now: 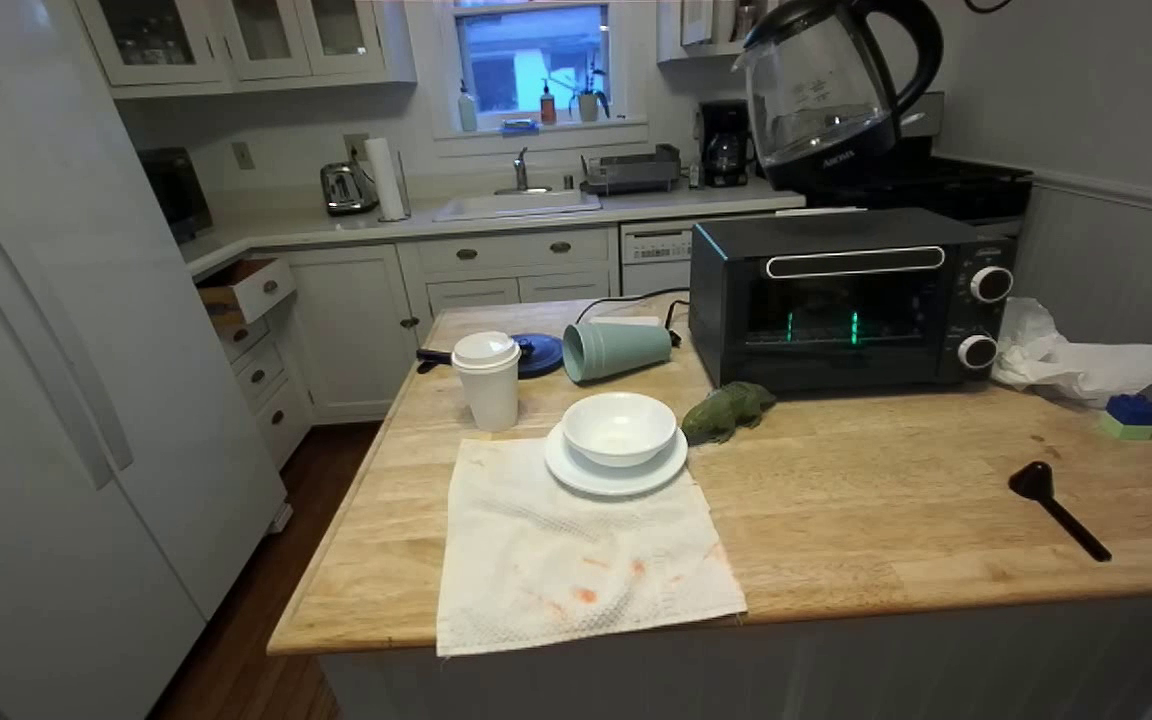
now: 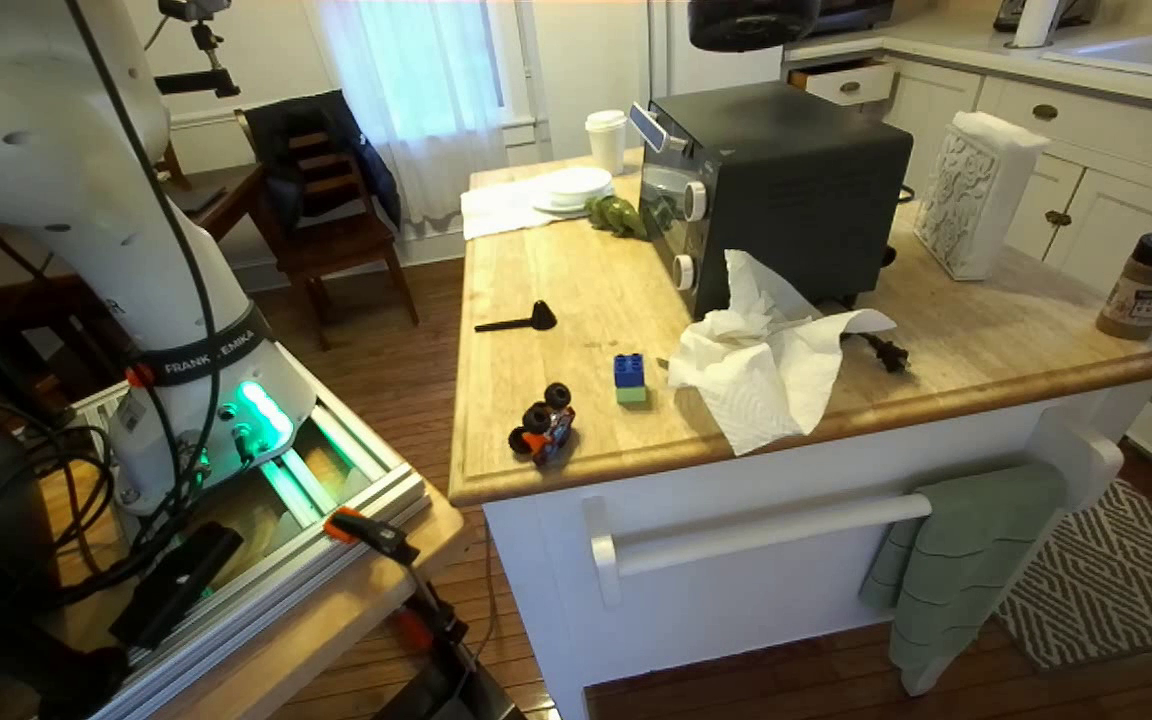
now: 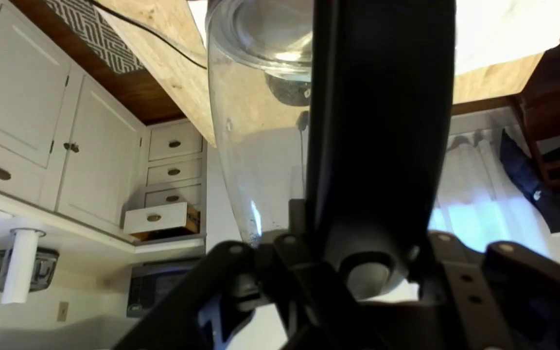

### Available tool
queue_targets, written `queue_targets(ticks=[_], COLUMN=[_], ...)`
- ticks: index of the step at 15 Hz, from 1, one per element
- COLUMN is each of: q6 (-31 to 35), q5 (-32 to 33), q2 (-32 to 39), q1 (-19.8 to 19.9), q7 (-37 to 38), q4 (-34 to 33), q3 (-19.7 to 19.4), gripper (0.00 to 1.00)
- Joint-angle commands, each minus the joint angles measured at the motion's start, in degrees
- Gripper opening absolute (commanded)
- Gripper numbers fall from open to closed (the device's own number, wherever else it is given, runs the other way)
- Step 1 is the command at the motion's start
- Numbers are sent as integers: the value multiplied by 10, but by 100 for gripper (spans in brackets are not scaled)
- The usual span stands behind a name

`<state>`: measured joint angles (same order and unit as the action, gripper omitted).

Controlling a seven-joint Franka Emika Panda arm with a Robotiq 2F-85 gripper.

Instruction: Take the kettle off of the oven

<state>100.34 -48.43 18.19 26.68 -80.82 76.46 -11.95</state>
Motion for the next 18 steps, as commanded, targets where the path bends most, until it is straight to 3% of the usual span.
queue_targets(ticks=[1, 5, 10, 18], q6=[29, 57, 79, 69], q5=[-86, -135, -148, -169], q2=[-10, 3, 17, 24], q1=[5, -7, -17, 9], q7=[11, -1, -6, -44], q4=[4, 0, -3, 11], q3=[14, 29, 46, 48], gripper=[19, 19, 19, 19])
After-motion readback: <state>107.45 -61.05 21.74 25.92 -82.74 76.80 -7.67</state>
